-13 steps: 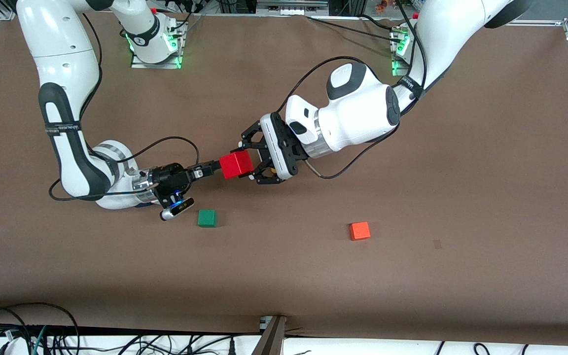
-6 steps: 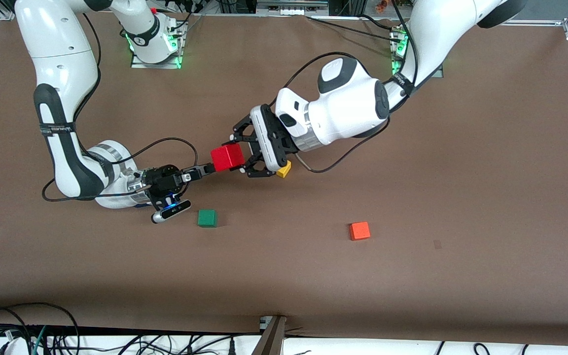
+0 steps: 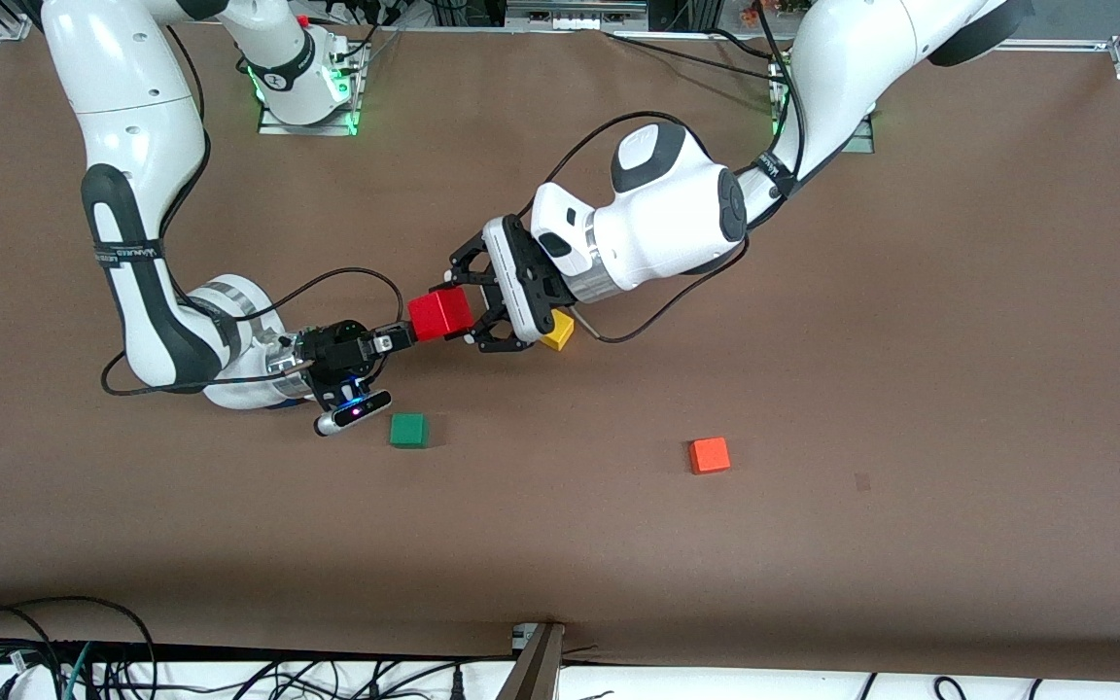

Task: Pass red block to right arm, stack on blue
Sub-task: 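Grasp the red cube with the right gripper beside the left gripper, then open the left gripper and withdraw it from the red cube, then lower the red cube onto the blue cube with the right gripper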

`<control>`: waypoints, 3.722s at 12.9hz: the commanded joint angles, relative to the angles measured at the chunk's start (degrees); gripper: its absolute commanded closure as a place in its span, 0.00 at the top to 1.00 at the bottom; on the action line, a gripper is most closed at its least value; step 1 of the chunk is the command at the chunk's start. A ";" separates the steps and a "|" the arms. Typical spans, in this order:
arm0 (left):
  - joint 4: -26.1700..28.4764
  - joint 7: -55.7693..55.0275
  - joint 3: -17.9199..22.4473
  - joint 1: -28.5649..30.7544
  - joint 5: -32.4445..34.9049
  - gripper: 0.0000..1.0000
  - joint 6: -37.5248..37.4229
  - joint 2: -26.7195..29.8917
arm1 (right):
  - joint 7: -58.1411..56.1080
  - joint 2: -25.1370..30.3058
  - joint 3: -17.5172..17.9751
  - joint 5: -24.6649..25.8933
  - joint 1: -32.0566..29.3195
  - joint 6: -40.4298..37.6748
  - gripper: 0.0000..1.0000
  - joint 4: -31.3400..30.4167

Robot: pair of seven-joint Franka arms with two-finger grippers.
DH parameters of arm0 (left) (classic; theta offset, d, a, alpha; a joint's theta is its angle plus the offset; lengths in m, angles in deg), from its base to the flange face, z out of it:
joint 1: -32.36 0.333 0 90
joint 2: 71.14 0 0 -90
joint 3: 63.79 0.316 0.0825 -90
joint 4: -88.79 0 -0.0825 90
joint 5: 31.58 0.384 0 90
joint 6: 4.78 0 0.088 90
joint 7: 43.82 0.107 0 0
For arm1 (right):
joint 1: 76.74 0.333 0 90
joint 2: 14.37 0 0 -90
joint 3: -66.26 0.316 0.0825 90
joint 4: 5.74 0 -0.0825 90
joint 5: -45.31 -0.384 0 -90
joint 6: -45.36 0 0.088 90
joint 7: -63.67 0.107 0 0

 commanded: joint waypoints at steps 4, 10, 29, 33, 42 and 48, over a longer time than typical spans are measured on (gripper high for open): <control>-3.76 2.03 0.28 -2.09 -1.86 0.00 0.70 -2.67 | -1.71 1.12 0.06 -1.58 0.41 0.09 0.71 -1.97; -3.76 2.03 0.19 -1.66 -1.95 0.99 0.88 -2.41 | -1.89 1.12 -0.02 -1.58 -0.03 0.18 0.21 -1.88; 0.81 -21.74 -3.24 21.45 13.49 1.00 -34.96 9.44 | -0.66 3.14 -9.42 49.41 0.23 10.01 0.16 18.93; 0.90 -34.16 1.29 23.84 23.87 1.00 -46.46 18.64 | -0.57 4.72 -9.17 72.98 1.02 16.95 0.16 20.62; 20.75 -37.43 36.12 7.05 25.21 1.00 -57.11 43.90 | 10.14 11.65 -9.34 102.56 4.36 38.02 0.16 3.70; 22.79 -37.87 47.56 3.61 23.71 1.00 -59.68 49.45 | 12.52 16.68 -9.34 107.04 5.24 53.44 0.16 -10.23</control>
